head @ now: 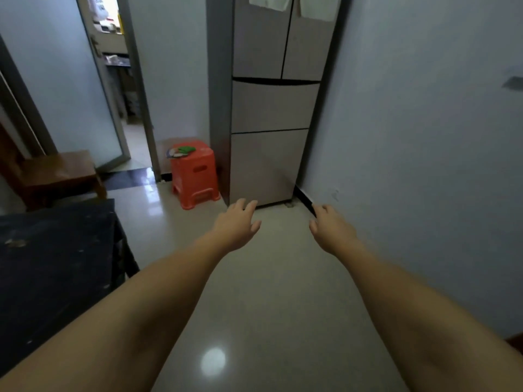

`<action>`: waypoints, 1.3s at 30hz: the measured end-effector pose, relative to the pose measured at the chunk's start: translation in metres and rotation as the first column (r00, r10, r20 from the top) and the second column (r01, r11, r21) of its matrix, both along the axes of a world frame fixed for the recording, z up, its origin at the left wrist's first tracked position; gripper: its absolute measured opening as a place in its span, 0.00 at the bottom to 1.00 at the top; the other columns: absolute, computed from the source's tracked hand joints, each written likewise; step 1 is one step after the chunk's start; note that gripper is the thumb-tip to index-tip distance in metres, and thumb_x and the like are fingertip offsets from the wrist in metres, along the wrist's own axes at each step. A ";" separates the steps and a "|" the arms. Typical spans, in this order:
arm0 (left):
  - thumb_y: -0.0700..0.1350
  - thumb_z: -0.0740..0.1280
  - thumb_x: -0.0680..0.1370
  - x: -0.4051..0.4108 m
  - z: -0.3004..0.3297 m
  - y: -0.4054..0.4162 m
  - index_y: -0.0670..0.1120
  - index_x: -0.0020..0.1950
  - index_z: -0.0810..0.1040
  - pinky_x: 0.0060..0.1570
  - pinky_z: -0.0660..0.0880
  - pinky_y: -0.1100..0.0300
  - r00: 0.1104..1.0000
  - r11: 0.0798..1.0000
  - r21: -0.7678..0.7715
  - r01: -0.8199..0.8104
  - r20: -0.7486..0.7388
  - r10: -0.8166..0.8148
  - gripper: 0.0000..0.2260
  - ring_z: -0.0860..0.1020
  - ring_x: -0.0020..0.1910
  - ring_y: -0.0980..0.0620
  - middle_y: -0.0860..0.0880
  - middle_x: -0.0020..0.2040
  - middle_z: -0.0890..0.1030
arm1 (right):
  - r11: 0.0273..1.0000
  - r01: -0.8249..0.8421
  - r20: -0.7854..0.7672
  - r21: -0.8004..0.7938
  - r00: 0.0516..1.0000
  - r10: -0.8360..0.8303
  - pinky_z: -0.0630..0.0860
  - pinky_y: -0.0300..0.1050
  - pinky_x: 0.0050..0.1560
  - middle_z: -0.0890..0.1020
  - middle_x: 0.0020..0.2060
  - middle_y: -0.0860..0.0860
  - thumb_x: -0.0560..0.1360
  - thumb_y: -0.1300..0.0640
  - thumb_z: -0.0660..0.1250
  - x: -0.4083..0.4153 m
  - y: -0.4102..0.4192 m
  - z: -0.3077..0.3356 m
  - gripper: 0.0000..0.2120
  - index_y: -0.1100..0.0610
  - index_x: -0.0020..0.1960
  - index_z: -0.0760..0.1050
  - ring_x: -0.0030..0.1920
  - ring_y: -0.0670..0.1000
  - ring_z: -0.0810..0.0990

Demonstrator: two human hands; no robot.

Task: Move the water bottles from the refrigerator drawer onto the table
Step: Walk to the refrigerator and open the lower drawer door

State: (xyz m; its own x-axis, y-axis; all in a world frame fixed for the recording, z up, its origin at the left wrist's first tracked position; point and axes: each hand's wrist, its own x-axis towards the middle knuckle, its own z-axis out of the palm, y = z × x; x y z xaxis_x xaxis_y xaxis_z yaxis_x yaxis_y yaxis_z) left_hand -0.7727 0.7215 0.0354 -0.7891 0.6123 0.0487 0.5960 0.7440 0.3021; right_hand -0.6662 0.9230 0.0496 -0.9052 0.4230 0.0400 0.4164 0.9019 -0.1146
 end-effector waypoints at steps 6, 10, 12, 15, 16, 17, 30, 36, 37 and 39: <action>0.54 0.58 0.80 -0.105 -0.016 0.018 0.49 0.76 0.58 0.65 0.69 0.45 0.996 0.997 -0.030 -0.078 0.035 0.079 0.26 0.67 0.70 0.43 0.44 0.74 0.63 | 0.989 -0.148 0.052 0.003 0.988 0.148 0.71 0.53 0.59 0.64 0.71 0.58 0.82 0.51 0.52 -0.123 0.018 -0.016 0.24 0.55 0.76 0.57 0.66 0.61 0.68; 0.54 0.58 0.80 -0.192 -0.020 0.025 0.49 0.76 0.59 0.64 0.70 0.46 0.996 0.994 -0.062 -0.089 0.000 0.089 0.25 0.67 0.69 0.42 0.44 0.73 0.63 | 0.985 -0.170 0.048 0.036 0.985 0.168 0.71 0.54 0.57 0.63 0.72 0.57 0.82 0.50 0.51 -0.210 0.027 -0.023 0.24 0.55 0.76 0.55 0.66 0.60 0.68; 0.54 0.57 0.80 -0.242 -0.014 0.031 0.49 0.75 0.60 0.64 0.70 0.45 0.993 0.993 -0.039 -0.112 0.020 0.113 0.24 0.68 0.69 0.42 0.44 0.73 0.64 | 0.990 -0.139 0.040 0.025 0.990 0.138 0.72 0.54 0.58 0.63 0.72 0.56 0.82 0.49 0.51 -0.257 0.035 -0.020 0.24 0.54 0.76 0.55 0.67 0.60 0.68; 0.55 0.56 0.81 -0.308 0.001 0.042 0.49 0.76 0.58 0.63 0.70 0.46 0.997 0.994 -0.071 -0.082 -0.003 0.082 0.25 0.67 0.69 0.42 0.44 0.74 0.62 | 0.994 -0.108 0.009 0.009 0.994 0.108 0.72 0.54 0.58 0.63 0.72 0.57 0.82 0.50 0.51 -0.318 0.049 -0.010 0.23 0.54 0.76 0.56 0.67 0.60 0.68; 0.55 0.56 0.81 -0.331 0.006 0.046 0.49 0.76 0.58 0.64 0.70 0.46 0.997 0.995 -0.065 -0.076 -0.021 0.075 0.25 0.66 0.70 0.42 0.44 0.75 0.61 | 0.995 -0.097 -0.011 -0.001 0.995 0.097 0.72 0.54 0.59 0.63 0.72 0.57 0.82 0.50 0.51 -0.339 0.054 -0.007 0.23 0.54 0.76 0.56 0.66 0.60 0.68; 0.55 0.56 0.80 -0.350 0.009 0.050 0.49 0.76 0.58 0.64 0.70 0.46 0.997 0.995 -0.059 -0.079 -0.025 0.078 0.25 0.66 0.70 0.42 0.44 0.75 0.61 | 0.996 -0.091 -0.024 -0.012 0.996 0.091 0.72 0.54 0.59 0.63 0.72 0.57 0.82 0.50 0.51 -0.356 0.057 -0.004 0.23 0.54 0.75 0.56 0.66 0.61 0.68; 0.54 0.56 0.81 -0.543 -0.005 0.132 0.49 0.76 0.58 0.61 0.70 0.46 0.998 0.986 -0.161 -0.042 -0.057 0.033 0.24 0.67 0.69 0.41 0.44 0.74 0.62 | 0.992 -0.126 0.055 0.005 0.991 0.125 0.71 0.54 0.58 0.63 0.72 0.56 0.82 0.50 0.51 -0.559 0.143 -0.018 0.23 0.54 0.76 0.55 0.67 0.59 0.67; 0.54 0.56 0.81 -0.637 0.015 0.190 0.48 0.76 0.58 0.63 0.70 0.46 0.996 0.986 -0.154 -0.058 -0.077 0.046 0.24 0.67 0.69 0.41 0.43 0.74 0.62 | 0.986 -0.169 0.036 -0.012 0.985 0.169 0.71 0.53 0.59 0.63 0.72 0.56 0.83 0.50 0.50 -0.660 0.200 -0.005 0.23 0.54 0.76 0.55 0.68 0.59 0.66; 0.54 0.56 0.81 -0.650 0.018 0.198 0.47 0.76 0.58 0.63 0.70 0.46 0.995 0.989 -0.134 -0.066 -0.077 0.056 0.24 0.67 0.69 0.41 0.43 0.74 0.62 | 0.984 -0.176 0.024 -0.008 0.984 0.176 0.70 0.53 0.59 0.63 0.72 0.56 0.83 0.50 0.50 -0.676 0.207 0.000 0.23 0.54 0.76 0.55 0.68 0.59 0.65; 0.54 0.55 0.81 -0.672 0.016 0.213 0.48 0.76 0.58 0.63 0.70 0.46 0.996 0.991 -0.114 -0.074 -0.055 0.068 0.25 0.66 0.70 0.41 0.43 0.74 0.62 | 0.982 -0.191 0.032 -0.010 0.981 0.191 0.70 0.53 0.59 0.63 0.72 0.56 0.83 0.50 0.50 -0.705 0.219 0.004 0.23 0.54 0.76 0.55 0.69 0.59 0.65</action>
State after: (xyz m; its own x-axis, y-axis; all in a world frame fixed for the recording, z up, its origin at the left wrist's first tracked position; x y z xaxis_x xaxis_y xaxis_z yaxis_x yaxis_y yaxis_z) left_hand -1.4449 0.9349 0.0516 -0.8293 0.5584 0.0220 0.5525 0.8134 0.1819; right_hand -1.3715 1.1418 0.0537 -0.9701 0.2427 0.0070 0.2405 0.9644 -0.1101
